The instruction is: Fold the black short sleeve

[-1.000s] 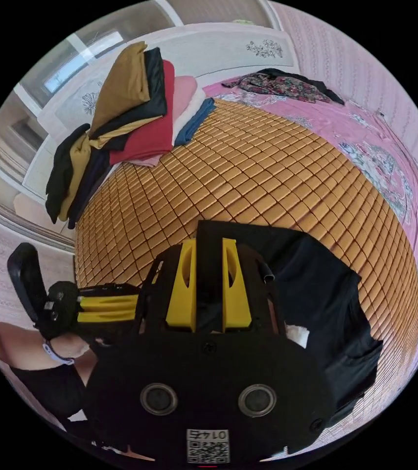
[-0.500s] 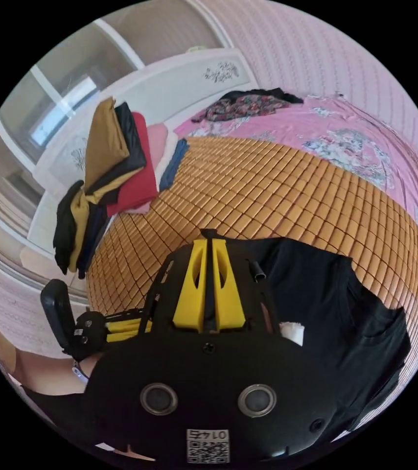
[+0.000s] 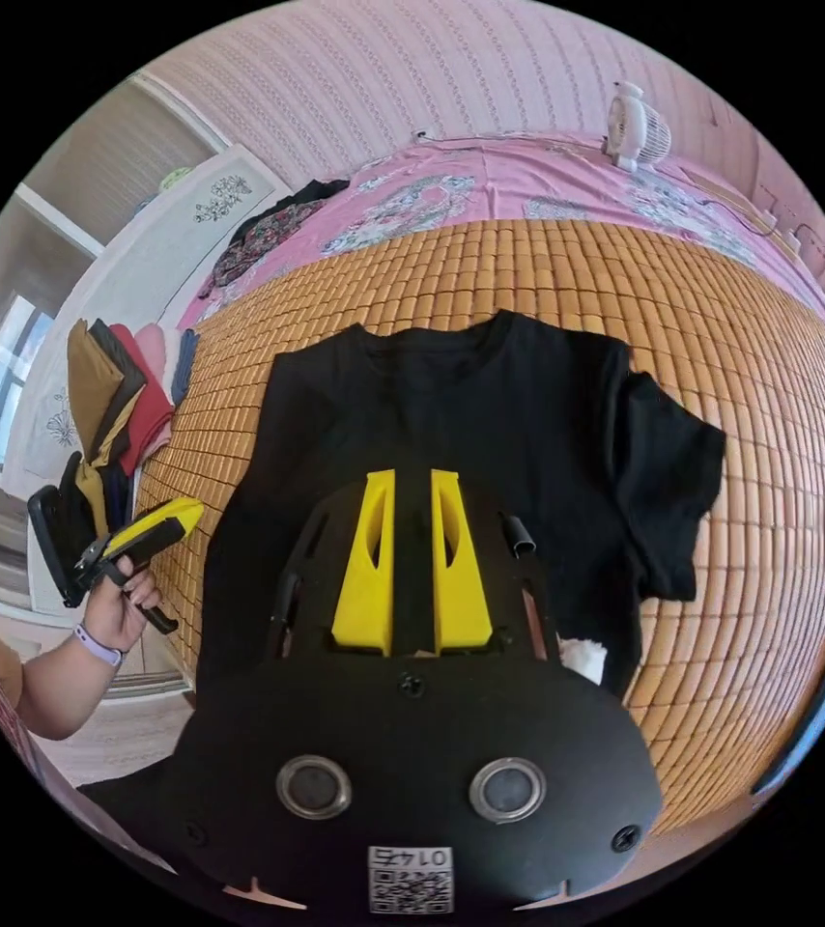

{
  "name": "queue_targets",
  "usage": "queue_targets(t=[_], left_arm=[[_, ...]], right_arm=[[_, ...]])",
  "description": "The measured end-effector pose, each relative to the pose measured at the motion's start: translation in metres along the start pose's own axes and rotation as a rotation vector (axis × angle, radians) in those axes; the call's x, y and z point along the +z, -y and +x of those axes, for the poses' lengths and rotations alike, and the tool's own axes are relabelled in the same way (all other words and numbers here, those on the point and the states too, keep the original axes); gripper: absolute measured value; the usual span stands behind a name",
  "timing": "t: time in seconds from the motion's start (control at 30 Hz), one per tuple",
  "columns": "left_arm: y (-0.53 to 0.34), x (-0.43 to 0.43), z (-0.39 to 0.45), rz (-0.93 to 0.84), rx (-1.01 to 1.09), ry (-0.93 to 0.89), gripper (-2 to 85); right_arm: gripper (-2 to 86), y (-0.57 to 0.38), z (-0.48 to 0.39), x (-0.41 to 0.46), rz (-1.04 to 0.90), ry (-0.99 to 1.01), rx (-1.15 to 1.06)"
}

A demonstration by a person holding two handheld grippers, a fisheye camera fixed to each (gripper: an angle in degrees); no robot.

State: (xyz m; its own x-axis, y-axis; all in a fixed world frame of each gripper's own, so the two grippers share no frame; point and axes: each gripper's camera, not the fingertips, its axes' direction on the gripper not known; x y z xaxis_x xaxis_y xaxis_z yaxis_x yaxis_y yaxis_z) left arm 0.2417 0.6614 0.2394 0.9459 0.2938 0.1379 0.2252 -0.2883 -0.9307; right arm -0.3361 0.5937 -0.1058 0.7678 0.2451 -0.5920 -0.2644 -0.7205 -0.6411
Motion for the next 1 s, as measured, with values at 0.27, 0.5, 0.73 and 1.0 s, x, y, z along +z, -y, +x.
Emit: queue_targets(t=[0.27,0.5,0.73,1.0], left_arm=[[0.122,0.121,0.107,-0.228,0.316,-0.184,-0.8],[0.183,0.235,0.208,-0.267,0.393,-0.264,3.7],[0.204,0.330,0.301,-0.303,0.510,-0.133,5.6],[0.186,0.351,0.296,-0.359,0.490,-0.095,-0.4]], right_arm=[[8.5,-0.101,0.127,-0.046,0.078,-0.171,0.343],[7.9,-0.142,0.171,-0.021,0.107,-0.060,0.475],[3.3,-0.173,0.194,-0.003,0.146,0.055,0.486],[1.9,-0.189,0.204,0.011,0.146,0.074,0.429]])
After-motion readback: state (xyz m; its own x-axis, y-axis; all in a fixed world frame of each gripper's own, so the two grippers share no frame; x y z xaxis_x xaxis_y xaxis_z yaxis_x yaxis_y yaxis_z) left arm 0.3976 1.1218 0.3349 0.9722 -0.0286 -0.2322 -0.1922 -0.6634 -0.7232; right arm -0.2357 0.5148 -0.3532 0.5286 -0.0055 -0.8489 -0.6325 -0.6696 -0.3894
